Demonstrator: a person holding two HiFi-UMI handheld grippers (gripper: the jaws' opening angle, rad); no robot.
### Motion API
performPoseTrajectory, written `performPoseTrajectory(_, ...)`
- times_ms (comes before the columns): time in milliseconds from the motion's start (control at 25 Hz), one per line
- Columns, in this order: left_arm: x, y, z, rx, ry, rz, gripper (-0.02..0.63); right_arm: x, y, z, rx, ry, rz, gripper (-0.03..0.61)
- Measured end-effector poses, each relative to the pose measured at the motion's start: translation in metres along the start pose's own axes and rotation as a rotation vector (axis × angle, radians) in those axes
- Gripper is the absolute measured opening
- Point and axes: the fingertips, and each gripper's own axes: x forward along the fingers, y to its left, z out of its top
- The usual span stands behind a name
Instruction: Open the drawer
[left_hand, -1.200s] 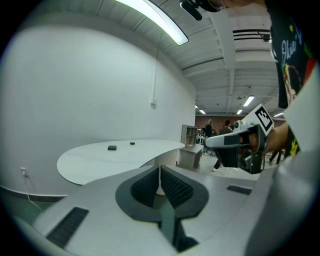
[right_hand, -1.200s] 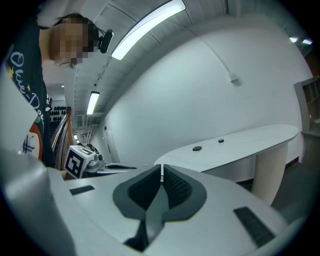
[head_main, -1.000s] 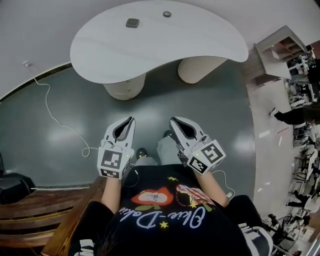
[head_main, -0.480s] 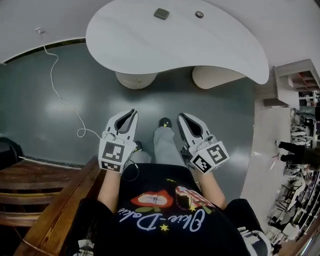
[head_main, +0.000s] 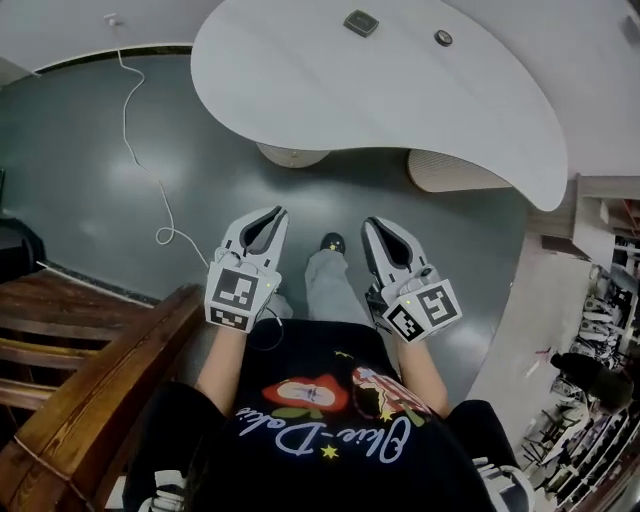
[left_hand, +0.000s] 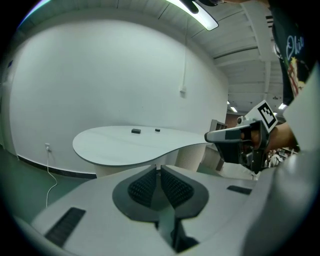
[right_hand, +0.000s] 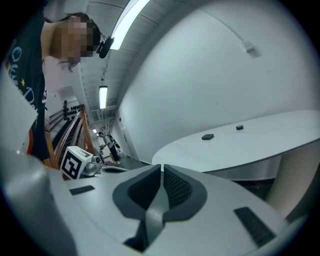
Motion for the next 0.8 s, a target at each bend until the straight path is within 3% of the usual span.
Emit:
performPoseTrajectory(440, 0.088, 0.025, -0.019, -0.091, 0.052, 0.157, 0.008, 0.049, -0.054, -0.008, -0.029, 0.123, 0.201, 0.005)
performPoseTrajectory(640, 0.114, 0.038, -0.041, -0.169, 0.074, 0.232, 0.060, 0.075, -0.066, -0.030, -0.018, 0.188, 0.300, 0.012)
performPoseTrajectory(800, 0.134, 0.050, -0.059, -0.221, 0.060, 0.249, 0.063, 0.093, -0.076, -0.048, -0.017, 0.236, 0.308, 0.014)
